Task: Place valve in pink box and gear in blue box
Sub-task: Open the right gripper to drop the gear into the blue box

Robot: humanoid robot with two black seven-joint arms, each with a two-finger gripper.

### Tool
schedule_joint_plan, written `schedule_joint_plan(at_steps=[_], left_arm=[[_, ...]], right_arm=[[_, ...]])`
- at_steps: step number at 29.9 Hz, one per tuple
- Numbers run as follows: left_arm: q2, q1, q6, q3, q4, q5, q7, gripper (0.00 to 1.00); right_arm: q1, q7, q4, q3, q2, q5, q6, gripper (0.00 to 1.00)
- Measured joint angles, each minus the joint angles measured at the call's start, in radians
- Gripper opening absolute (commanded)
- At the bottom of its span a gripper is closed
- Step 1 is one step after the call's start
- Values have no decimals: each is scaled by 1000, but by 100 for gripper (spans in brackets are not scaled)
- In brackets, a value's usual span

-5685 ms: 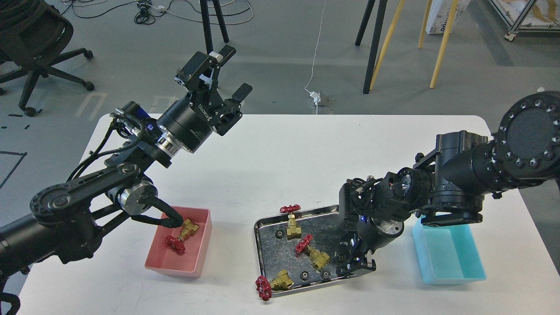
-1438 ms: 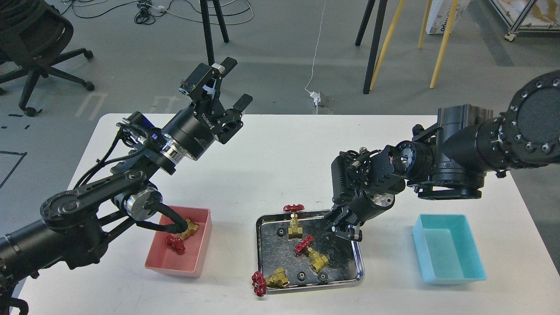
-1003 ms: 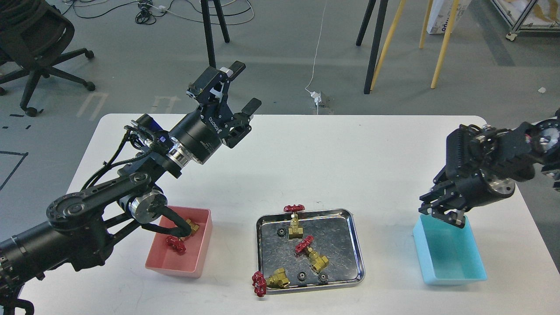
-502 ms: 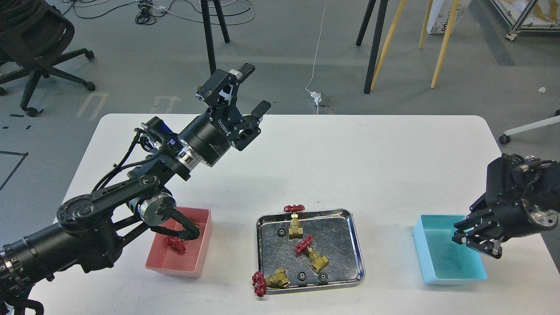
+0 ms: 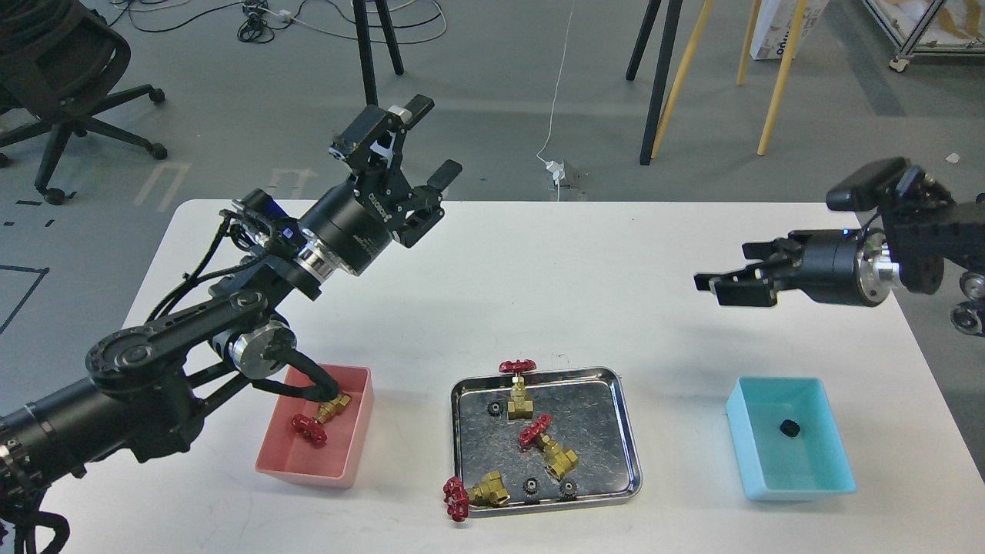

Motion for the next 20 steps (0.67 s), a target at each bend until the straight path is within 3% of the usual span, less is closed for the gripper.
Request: schedule_joint_plan(at_steps=[5, 8, 10, 14, 17, 20], left_arm=[[-12, -47, -269, -191, 230, -87, 0, 96], [-38, -83, -307, -242, 440, -239, 0, 97], [-77, -109, -312, -247, 599, -332, 0, 98], [-177, -141, -313, -248, 849, -414, 0, 99], [-222, -143, -314, -251, 903, -423, 0, 99], [-234, -143, -314, -261, 910, -432, 0, 99]], right_arm=[[-140, 18, -84, 398, -34, 518, 243, 100], [-342, 45, -195, 666, -11, 834, 483, 100], [-503, 52, -317, 865, 61, 1002, 573, 100], [-717, 47, -582, 1148, 239, 1029, 606, 100], [-753, 46, -735, 1222, 362, 1020, 609, 100], [-755, 52, -790, 1241, 424, 1019, 609, 100]])
